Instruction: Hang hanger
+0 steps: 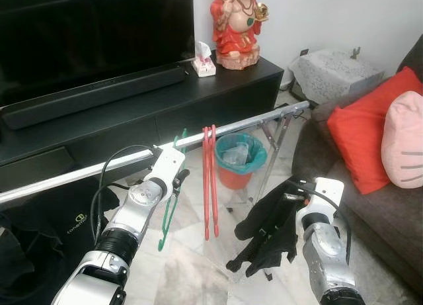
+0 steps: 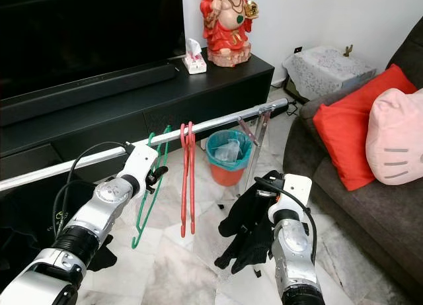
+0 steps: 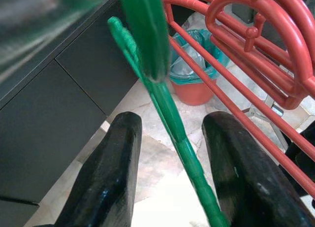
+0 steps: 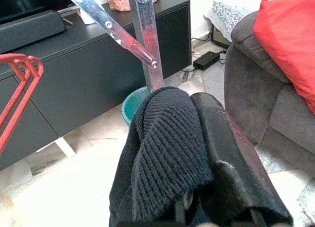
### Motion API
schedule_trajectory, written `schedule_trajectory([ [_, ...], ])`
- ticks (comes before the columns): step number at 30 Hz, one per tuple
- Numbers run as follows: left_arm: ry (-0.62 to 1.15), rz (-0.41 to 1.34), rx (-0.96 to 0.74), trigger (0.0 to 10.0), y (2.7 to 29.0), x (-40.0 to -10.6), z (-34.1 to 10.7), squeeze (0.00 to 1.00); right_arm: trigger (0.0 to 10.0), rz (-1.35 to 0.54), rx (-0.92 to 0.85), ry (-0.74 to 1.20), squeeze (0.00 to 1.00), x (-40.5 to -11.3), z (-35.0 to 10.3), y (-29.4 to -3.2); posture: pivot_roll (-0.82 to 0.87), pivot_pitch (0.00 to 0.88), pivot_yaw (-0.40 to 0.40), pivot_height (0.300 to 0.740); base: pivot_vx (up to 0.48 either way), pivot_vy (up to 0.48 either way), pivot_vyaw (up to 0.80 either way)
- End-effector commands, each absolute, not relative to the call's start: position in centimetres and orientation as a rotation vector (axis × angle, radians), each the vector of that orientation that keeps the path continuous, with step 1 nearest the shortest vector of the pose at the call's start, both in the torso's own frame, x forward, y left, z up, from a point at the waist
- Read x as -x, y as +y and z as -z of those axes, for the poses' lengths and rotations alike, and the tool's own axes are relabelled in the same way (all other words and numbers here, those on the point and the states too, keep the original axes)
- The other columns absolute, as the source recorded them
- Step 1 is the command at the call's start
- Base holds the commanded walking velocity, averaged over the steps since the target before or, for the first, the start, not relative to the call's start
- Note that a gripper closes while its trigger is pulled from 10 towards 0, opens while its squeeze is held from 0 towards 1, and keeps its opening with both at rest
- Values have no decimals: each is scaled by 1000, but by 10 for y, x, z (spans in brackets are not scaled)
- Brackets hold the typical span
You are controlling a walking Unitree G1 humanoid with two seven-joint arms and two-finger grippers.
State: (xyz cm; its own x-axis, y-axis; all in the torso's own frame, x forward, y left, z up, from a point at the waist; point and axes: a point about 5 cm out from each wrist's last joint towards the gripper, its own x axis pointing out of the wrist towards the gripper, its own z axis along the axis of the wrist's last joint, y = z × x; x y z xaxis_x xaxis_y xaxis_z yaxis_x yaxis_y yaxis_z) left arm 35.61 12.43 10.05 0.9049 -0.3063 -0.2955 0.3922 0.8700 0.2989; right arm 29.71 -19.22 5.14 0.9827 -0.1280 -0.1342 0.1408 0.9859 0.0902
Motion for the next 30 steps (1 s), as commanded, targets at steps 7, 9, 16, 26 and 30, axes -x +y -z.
schedule_trajectory([
  [7, 240, 367, -402, 0, 130, -354, -99, 0, 10000, 122, -103, 113, 0, -302, -57, -189, 10, 0, -17, 740, 0, 0, 0],
  [9, 238, 364, -406, 0, 131, -353, -99, 0, 10000, 122, -104, 113, 0, -301, -57, -189, 11, 0, -17, 740, 0, 0, 0],
  [16, 201, 349, -403, 0, 136, -347, -105, 0, 10000, 121, -104, 116, 0, -301, -56, -188, 11, 0, -16, 740, 0, 0, 0],
  [26, 43, 376, -347, 1490, 148, -314, -128, 0, 10000, 121, -105, 121, 0, -299, -54, -187, 26, 0, -16, 740, 0, 0, 0],
  [30, 61, 380, -333, 10000, 154, -300, -121, 0, 10000, 117, -106, 124, 0, -299, -54, -186, 29, 0, -14, 740, 0, 0, 0],
])
